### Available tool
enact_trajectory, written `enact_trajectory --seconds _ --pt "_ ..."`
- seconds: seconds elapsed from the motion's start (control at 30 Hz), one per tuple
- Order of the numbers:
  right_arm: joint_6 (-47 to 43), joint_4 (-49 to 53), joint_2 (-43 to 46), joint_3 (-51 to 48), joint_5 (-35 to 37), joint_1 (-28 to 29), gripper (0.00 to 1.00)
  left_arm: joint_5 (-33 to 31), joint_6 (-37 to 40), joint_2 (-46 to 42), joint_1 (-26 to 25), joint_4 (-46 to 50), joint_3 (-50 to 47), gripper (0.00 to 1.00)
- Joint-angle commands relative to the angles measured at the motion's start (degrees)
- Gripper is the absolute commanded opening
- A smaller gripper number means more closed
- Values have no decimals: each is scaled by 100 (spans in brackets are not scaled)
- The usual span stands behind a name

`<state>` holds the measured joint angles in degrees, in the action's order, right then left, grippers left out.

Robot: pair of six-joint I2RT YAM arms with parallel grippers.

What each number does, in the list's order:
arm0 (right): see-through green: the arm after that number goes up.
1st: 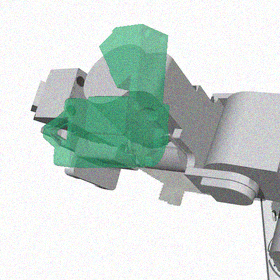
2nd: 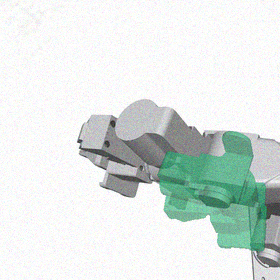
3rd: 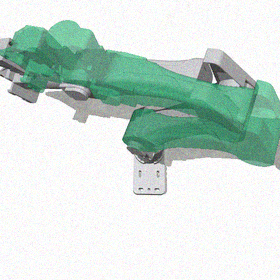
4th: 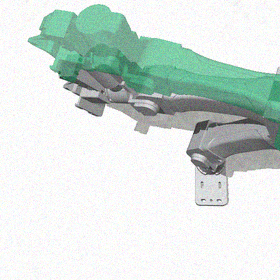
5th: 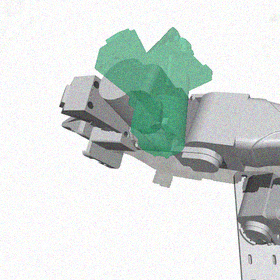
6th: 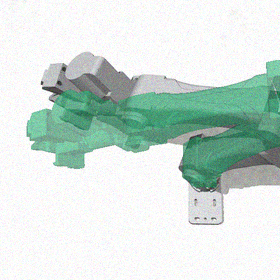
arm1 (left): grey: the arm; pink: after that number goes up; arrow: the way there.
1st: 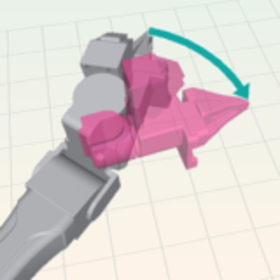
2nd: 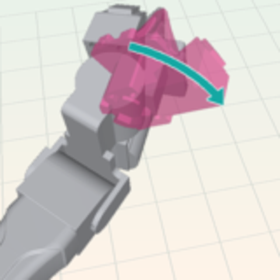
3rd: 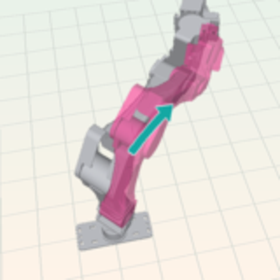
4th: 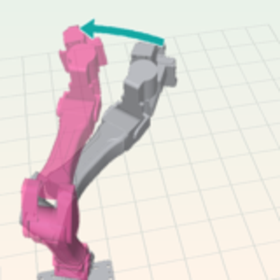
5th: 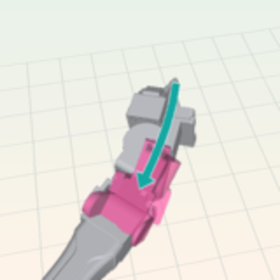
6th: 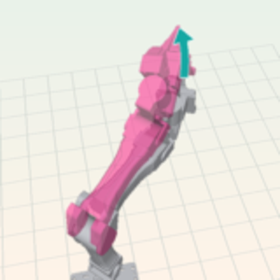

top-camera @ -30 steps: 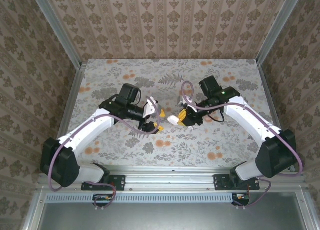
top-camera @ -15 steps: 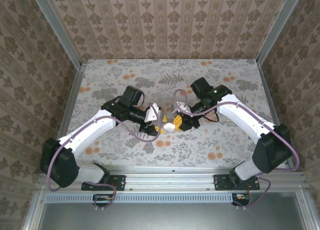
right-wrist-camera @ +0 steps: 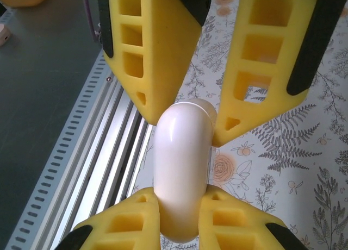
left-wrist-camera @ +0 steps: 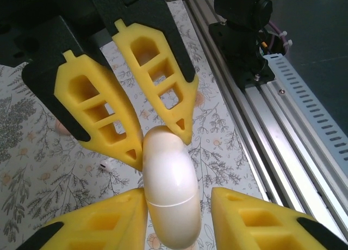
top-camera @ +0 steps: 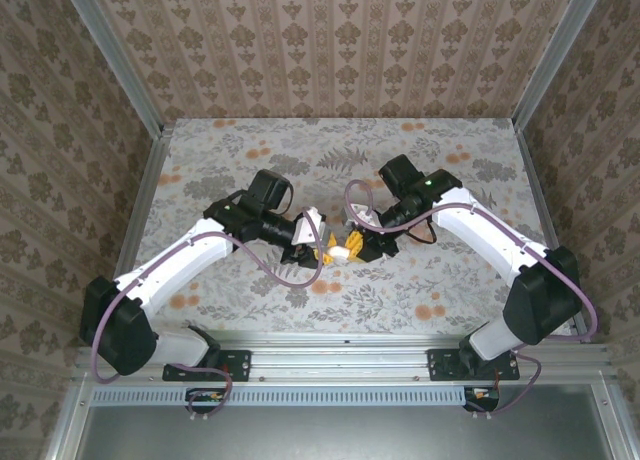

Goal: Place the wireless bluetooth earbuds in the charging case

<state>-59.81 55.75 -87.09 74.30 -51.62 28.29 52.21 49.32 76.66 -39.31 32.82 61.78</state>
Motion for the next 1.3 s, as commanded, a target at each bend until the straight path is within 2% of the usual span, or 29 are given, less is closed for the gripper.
enact_trajectory --seconds 0.0,0.1,0.23,0.3,0.47,0.63,0.83,1.0,1.27 --pt "5 -63 -41 181 -68 27 14 53 200 28 -59 260 139 32" --pt "30 -98 -10 177 -86 27 14 27 227 41 -67 319 144 28" --pt "119 -282 82 91 -77 27 14 -30 200 20 -64 299 135 18" --pt "290 -524 200 -45 -77 -2 17 -33 91 -14 -25 128 69 16" --pt "1225 -1756 944 -840 -237 -359 34 220 -491 -218 127 -673 -305 14" --pt "2630 -3511 1857 -1878 -571 -931 49 382 -1170 -396 177 -1577 -728 14" --pt "3343 -4337 2172 -2424 -1035 -1091 52 595 -1822 -424 204 -2392 -979 14" --pt "3400 -4444 2119 -2383 -930 -881 54 688 -2351 -457 274 -3112 -1189 13" --pt "3030 -3995 1873 -2121 -987 -686 54 703 -2760 -537 327 -3700 -1371 13"
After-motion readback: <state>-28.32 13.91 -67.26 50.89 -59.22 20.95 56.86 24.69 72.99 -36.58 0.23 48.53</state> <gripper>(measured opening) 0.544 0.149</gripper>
